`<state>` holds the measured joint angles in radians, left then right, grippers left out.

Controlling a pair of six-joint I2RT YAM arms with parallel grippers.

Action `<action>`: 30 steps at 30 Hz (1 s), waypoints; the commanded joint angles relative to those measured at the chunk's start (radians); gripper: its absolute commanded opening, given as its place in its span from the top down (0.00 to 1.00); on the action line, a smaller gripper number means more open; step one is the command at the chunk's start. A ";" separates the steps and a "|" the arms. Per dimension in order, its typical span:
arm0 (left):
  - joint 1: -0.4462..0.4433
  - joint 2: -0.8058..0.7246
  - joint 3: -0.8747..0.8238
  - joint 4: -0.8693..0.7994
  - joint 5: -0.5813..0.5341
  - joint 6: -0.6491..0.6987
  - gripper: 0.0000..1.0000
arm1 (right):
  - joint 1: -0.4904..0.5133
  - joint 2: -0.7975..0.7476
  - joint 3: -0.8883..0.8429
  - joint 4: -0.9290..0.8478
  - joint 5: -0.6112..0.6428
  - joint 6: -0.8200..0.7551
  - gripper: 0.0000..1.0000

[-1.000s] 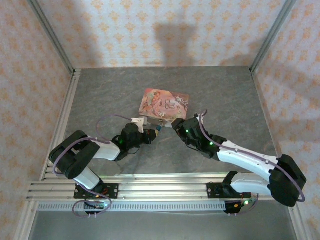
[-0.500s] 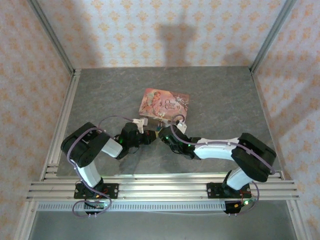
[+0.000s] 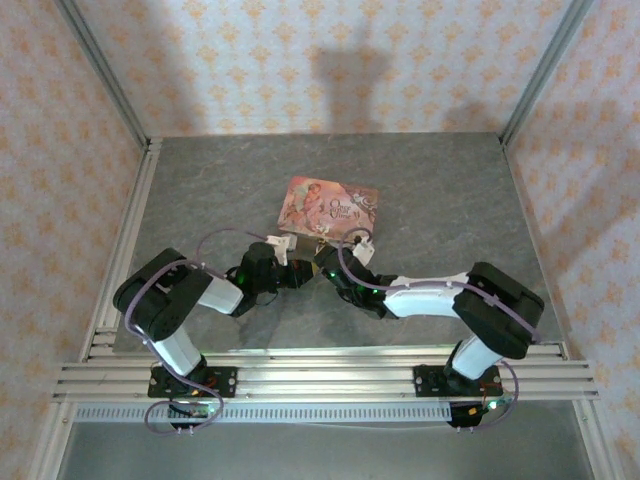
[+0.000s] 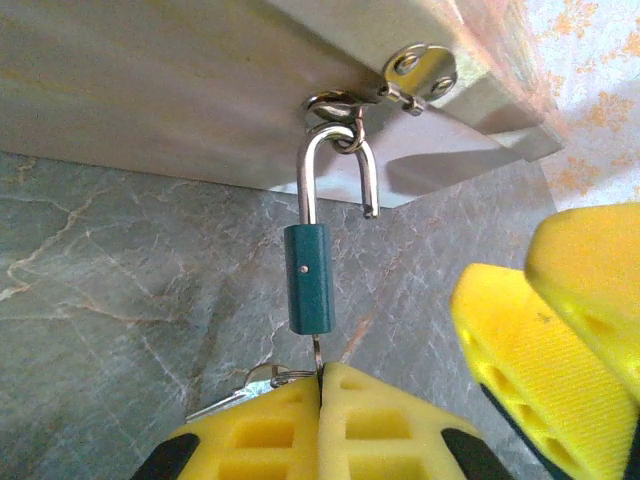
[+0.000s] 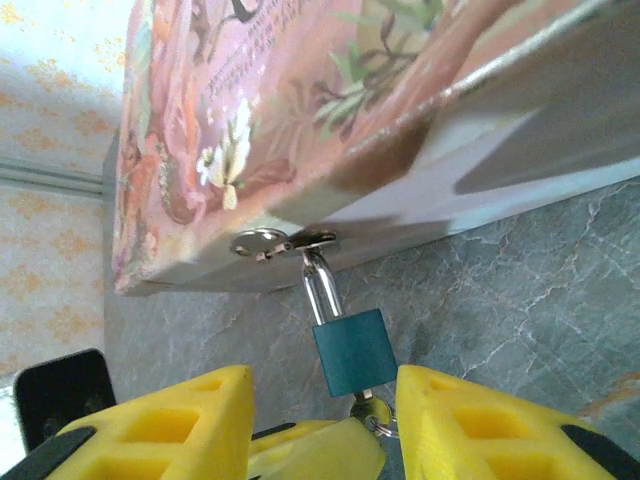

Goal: Unlock the padlock with the key

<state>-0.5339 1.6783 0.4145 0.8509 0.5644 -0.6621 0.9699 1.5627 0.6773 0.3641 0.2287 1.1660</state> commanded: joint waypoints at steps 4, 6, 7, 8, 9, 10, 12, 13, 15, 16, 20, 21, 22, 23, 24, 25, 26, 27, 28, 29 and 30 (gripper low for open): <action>0.009 -0.026 0.036 -0.062 -0.027 0.044 0.91 | 0.005 -0.115 0.000 -0.126 0.075 0.002 0.58; 0.009 -0.022 0.040 -0.062 -0.028 0.044 0.92 | 0.005 -0.145 -0.011 -0.153 0.089 0.005 0.57; 0.008 -0.019 0.040 -0.061 -0.034 0.044 0.93 | 0.006 -0.161 -0.012 -0.178 0.096 0.004 0.57; 0.009 -0.018 0.040 -0.061 -0.039 0.044 0.95 | 0.005 -0.174 -0.004 -0.211 0.102 0.002 0.57; 0.009 -0.016 0.040 -0.061 -0.042 0.044 0.96 | 0.005 -0.185 0.011 -0.260 0.109 -0.005 0.57; 0.009 -0.017 0.038 -0.061 -0.045 0.042 0.96 | 0.006 -0.195 0.029 -0.306 0.113 -0.018 0.57; 0.008 -0.014 0.037 -0.058 -0.043 0.038 0.98 | 0.004 -0.193 0.064 -0.363 0.101 -0.054 0.57; 0.008 -0.015 0.037 -0.052 -0.039 0.034 0.99 | 0.004 -0.184 0.082 -0.386 0.089 -0.067 0.57; 0.009 -0.020 0.035 -0.051 -0.034 0.029 1.00 | 0.002 -0.155 0.100 -0.396 0.058 -0.086 0.57; 0.009 -0.025 0.034 -0.059 -0.036 0.030 1.00 | -0.004 -0.135 0.102 -0.384 0.032 -0.083 0.57; 0.008 -0.043 0.033 -0.084 -0.038 0.039 1.00 | -0.021 -0.047 0.121 -0.310 -0.074 -0.099 0.58; 0.008 -0.042 0.035 -0.089 -0.035 0.040 1.00 | -0.022 -0.022 0.139 -0.309 -0.089 -0.118 0.59; 0.008 -0.042 0.036 -0.091 -0.031 0.041 1.00 | -0.021 0.000 0.158 -0.314 -0.100 -0.129 0.60; 0.008 -0.042 0.037 -0.090 -0.028 0.039 1.00 | -0.021 0.026 0.181 -0.324 -0.112 -0.141 0.62; 0.009 -0.043 0.035 -0.089 -0.026 0.039 1.00 | -0.022 0.048 0.199 -0.331 -0.120 -0.152 0.63; 0.009 -0.046 0.034 -0.088 -0.026 0.039 1.00 | -0.023 0.067 0.215 -0.336 -0.128 -0.160 0.65; 0.008 -0.047 0.032 -0.086 -0.026 0.038 1.00 | -0.024 0.084 0.231 -0.346 -0.132 -0.166 0.66; 0.008 -0.052 0.031 -0.088 -0.024 0.038 1.00 | -0.027 0.101 0.246 -0.356 -0.136 -0.174 0.66; 0.008 -0.054 0.030 -0.088 -0.024 0.038 1.00 | -0.030 0.112 0.256 -0.366 -0.140 -0.178 0.66; 0.009 -0.057 0.029 -0.090 -0.023 0.038 1.00 | -0.032 0.124 0.269 -0.377 -0.144 -0.182 0.66; 0.009 -0.060 0.028 -0.091 -0.023 0.039 1.00 | -0.037 0.134 0.278 -0.386 -0.149 -0.184 0.66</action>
<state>-0.5339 1.6508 0.4316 0.7692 0.5426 -0.6422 0.9459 1.6760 0.9161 0.0296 0.0978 1.0203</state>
